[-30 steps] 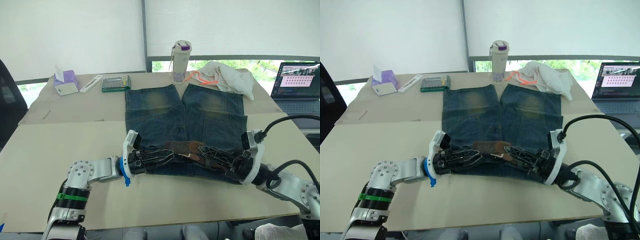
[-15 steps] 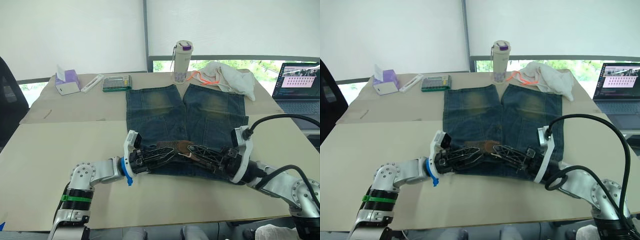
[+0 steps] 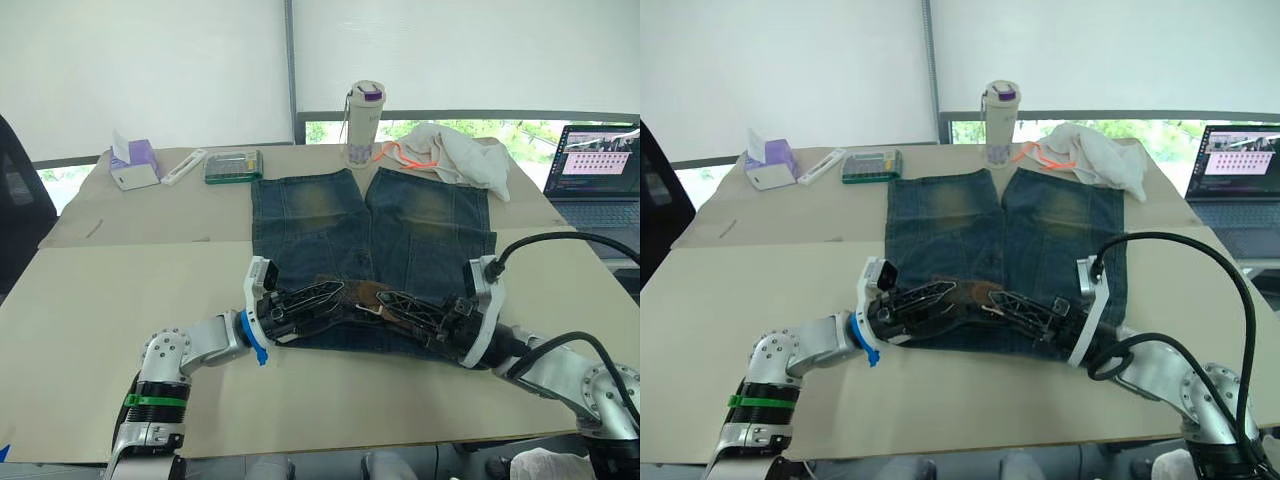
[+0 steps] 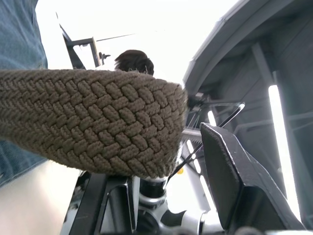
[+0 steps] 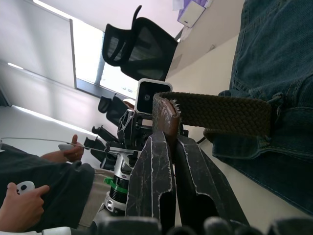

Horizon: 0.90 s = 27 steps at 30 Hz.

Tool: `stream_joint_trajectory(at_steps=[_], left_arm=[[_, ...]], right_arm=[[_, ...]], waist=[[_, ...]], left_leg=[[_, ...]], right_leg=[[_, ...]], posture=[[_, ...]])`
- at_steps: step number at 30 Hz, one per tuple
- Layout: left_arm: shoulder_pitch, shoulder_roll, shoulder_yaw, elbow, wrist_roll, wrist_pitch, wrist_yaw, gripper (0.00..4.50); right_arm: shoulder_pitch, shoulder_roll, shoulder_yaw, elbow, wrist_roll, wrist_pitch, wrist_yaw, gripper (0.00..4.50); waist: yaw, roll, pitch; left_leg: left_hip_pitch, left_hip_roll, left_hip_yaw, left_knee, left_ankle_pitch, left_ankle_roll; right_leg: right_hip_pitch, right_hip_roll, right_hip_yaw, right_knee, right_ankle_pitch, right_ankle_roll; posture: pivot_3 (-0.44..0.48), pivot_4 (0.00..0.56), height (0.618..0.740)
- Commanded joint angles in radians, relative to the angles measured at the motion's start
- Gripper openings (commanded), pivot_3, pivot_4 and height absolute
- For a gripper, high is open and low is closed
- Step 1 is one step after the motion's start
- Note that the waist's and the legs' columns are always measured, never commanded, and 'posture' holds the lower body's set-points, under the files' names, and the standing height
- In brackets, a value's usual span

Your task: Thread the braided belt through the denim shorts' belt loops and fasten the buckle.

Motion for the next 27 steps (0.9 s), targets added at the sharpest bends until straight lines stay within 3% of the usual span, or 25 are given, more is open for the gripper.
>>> stream_joint_trajectory(at_steps=[1,4,10,15,18,21,27], left_arm=[[0.022,-0.005,0.016,-0.058,-0.054,-0.018,0.012,1.00],[0.030,-0.004,0.011,-0.067,-0.054,-0.019,0.015,0.04],[0.030,0.004,0.008,-0.064,-0.038,-0.017,0.011,0.04],[0.037,0.005,0.040,-0.063,0.015,-0.069,0.036,0.00],[0.056,-0.007,0.063,-0.074,0.011,-0.115,0.091,0.00],[0.072,-0.029,0.078,-0.095,0.017,-0.166,0.155,0.00],[0.107,-0.078,0.103,-0.173,0.029,-0.269,0.280,0.00]], right_arm=[[0.033,0.009,-0.011,-0.042,0.016,-0.017,0.015,0.00],[0.043,0.011,-0.008,-0.039,0.001,-0.017,0.030,0.00],[0.047,0.007,-0.012,-0.017,-0.024,-0.009,0.067,0.00],[0.060,0.014,-0.046,-0.023,-0.182,-0.034,0.165,1.68],[0.050,0.011,-0.054,-0.005,-0.366,-0.082,0.148,2.74],[0.052,-0.024,-0.039,-0.037,-0.559,-0.116,0.249,3.77],[0.012,-0.057,0.109,-0.134,-0.942,-0.203,0.363,3.92]], waist=[[0.000,0.000,0.000],[-0.001,0.000,0.000],[0.000,0.000,0.000],[0.000,0.000,0.000],[-0.001,0.000,0.000],[0.001,0.000,0.000],[0.000,0.000,-0.001]], left_leg=[[0.000,0.000,0.000,0.000,0.000,0.000],[0.000,0.000,0.000,0.000,0.000,0.000],[0.000,0.000,0.001,0.000,0.000,0.000],[0.000,0.000,0.001,0.000,0.000,0.000],[0.000,0.000,0.001,0.000,0.000,0.000],[0.000,0.000,0.001,0.000,0.000,0.000],[0.000,0.000,0.001,0.000,0.000,0.000]], right_leg=[[0.000,0.000,0.000,0.000,0.000,0.000],[0.000,0.000,0.000,0.000,0.000,0.000],[0.000,0.000,0.000,0.000,0.000,0.000],[0.000,0.000,0.000,0.000,0.000,0.000],[0.000,0.000,0.000,0.000,0.000,0.000],[0.000,0.000,0.000,0.000,0.000,0.000],[0.000,0.000,0.000,0.000,0.000,0.000]], posture=[[0.000,0.150,0.740],[0.000,0.150,0.740],[0.000,0.150,0.740],[0.000,0.150,0.740],[0.000,0.150,0.740],[0.000,0.150,0.740],[0.000,0.150,0.740]])
